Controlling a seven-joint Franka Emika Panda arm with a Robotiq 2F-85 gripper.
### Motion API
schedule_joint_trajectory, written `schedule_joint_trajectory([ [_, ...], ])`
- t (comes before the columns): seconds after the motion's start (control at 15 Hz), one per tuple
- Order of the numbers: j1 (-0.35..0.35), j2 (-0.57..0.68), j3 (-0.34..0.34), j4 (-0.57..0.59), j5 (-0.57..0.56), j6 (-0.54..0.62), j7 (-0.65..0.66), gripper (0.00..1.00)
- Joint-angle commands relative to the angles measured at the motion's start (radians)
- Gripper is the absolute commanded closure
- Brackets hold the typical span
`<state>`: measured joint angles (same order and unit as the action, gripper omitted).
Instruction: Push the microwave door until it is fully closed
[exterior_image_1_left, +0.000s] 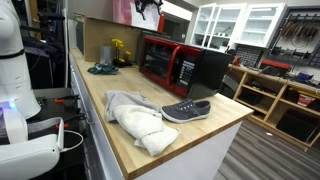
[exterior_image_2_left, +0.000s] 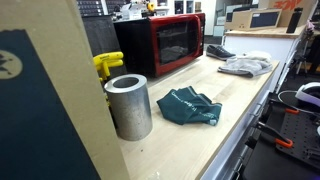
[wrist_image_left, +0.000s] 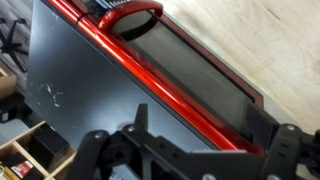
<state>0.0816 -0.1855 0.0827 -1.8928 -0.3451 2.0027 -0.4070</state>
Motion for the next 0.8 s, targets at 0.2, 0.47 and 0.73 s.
schedule_joint_trajectory([
  [0.2, 0.001, -0.027, 0.057, 0.059, -0.059, -0.246, 0.378, 0.00],
  [0.47, 0.018, -0.053, 0.104, 0.062, 0.001, -0.456, 0.585, 0.00],
  [0.73, 0.026, -0.089, 0.125, 0.036, 0.058, -0.564, 0.712, 0.00],
])
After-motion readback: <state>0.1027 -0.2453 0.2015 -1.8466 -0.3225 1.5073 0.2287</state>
